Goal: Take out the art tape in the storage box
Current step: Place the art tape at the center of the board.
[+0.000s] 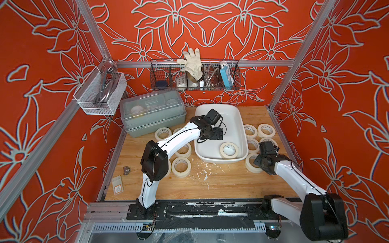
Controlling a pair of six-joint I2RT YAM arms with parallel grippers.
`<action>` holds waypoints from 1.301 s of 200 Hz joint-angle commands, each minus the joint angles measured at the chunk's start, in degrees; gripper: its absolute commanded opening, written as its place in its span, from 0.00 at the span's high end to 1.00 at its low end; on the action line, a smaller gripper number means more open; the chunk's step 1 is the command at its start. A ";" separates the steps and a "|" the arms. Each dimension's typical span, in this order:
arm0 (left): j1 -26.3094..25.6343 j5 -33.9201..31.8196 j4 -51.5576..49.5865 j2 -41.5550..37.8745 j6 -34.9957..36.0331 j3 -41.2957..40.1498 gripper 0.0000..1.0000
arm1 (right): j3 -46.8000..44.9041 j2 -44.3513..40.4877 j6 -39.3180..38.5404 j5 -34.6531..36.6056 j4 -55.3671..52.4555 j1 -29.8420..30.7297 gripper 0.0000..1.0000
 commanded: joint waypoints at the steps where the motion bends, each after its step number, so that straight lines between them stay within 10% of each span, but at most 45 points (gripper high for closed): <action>1: 0.22 3.06 0.98 0.62 2.68 -0.21 0.13 | 4.58 -4.12 -3.46 0.28 -5.51 -0.09 0.34; 85: -0.88 10.14 3.49 4.29 10.57 0.18 0.16 | 13.05 -8.71 -12.11 -16.67 -10.94 -0.01 0.33; 260: -3.30 5.81 3.18 21.48 13.11 9.28 0.30 | 13.89 -6.23 -14.10 -22.67 -10.06 -0.01 0.36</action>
